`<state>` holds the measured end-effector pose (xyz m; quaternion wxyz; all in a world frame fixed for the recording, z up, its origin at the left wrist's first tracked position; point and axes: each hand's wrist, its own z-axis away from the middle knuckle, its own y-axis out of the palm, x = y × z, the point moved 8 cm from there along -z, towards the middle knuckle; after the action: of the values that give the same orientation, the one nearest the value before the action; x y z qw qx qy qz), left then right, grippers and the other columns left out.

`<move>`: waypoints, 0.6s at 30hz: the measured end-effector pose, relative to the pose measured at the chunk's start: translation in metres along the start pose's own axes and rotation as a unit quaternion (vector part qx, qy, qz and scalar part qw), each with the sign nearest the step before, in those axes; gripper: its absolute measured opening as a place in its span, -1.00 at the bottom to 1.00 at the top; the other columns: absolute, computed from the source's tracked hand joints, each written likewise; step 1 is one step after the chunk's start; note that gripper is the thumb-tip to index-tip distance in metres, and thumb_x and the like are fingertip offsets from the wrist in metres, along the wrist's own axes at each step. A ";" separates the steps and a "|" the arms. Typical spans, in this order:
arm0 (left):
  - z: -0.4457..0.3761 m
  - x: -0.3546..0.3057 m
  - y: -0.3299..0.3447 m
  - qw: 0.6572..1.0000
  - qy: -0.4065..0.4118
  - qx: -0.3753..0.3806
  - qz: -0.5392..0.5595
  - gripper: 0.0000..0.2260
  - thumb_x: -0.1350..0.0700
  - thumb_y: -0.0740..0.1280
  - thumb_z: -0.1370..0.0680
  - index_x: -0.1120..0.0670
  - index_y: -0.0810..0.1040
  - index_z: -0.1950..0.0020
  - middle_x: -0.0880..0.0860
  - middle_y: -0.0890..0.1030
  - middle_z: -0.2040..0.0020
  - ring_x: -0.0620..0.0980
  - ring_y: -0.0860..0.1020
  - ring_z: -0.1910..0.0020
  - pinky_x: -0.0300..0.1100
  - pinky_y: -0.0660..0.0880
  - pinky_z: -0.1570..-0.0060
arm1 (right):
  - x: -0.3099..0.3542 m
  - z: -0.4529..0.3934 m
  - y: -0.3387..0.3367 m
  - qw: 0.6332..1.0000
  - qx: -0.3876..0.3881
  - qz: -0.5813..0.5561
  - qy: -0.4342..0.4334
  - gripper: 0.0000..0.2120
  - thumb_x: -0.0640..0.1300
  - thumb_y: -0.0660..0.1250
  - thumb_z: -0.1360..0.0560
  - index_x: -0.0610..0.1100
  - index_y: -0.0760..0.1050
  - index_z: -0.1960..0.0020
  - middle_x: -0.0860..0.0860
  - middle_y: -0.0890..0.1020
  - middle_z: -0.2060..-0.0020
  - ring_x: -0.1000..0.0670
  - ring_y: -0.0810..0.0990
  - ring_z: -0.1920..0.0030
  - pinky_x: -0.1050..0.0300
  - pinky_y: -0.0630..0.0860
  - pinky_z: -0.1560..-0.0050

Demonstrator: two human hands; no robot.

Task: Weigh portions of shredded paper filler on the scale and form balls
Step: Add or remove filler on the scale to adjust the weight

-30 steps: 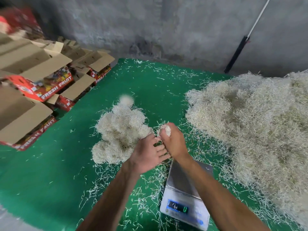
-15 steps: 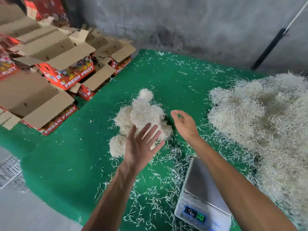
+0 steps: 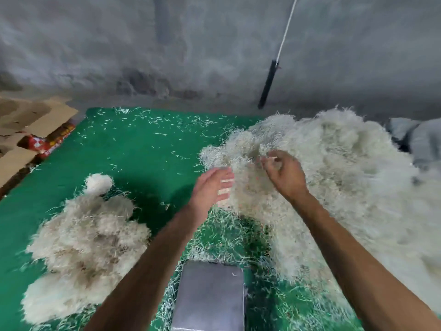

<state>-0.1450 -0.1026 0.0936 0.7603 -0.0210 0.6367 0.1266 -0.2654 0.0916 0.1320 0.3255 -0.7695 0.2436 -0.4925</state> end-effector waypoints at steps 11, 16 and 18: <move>-0.146 0.003 0.125 0.997 -0.056 -0.006 -0.055 -0.77 0.04 0.32 -0.63 0.04 0.58 -0.27 -0.01 0.64 -0.12 -0.02 0.64 -0.08 -0.13 0.65 0.10 | -0.100 -0.092 0.002 0.959 0.086 0.270 -0.007 -0.35 0.29 0.38 -0.52 -0.02 0.33 -0.47 -0.18 0.28 -0.57 -0.32 0.33 -0.49 -0.34 0.43 -0.36; -0.153 0.024 0.124 0.995 -0.074 -0.020 -0.071 -0.82 0.06 0.29 -0.63 -0.04 0.57 -0.21 0.00 0.60 -0.12 -0.03 0.63 -0.06 -0.09 0.67 0.18 | -0.121 -0.075 0.008 0.976 0.057 0.211 -0.005 -0.65 0.07 0.36 -0.57 -0.10 0.48 -0.26 -0.07 0.58 -0.06 -0.14 0.58 -0.07 -0.09 0.64 -0.01; -0.147 0.025 0.118 0.994 -0.079 -0.029 -0.069 -0.90 0.07 0.29 -0.61 -0.09 0.56 -0.08 0.01 0.61 -0.09 -0.01 0.63 -0.07 -0.04 0.67 0.18 | -0.108 -0.077 -0.009 0.981 0.013 0.191 -0.013 -0.72 0.06 0.36 -0.57 -0.12 0.51 -0.15 -0.04 0.57 0.02 -0.11 0.59 0.03 -0.03 0.63 0.07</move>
<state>-0.3085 -0.0129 0.0566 0.8141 -0.0771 0.5679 0.0936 -0.3780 0.1526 0.0966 0.4265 -0.7110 0.3753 -0.4143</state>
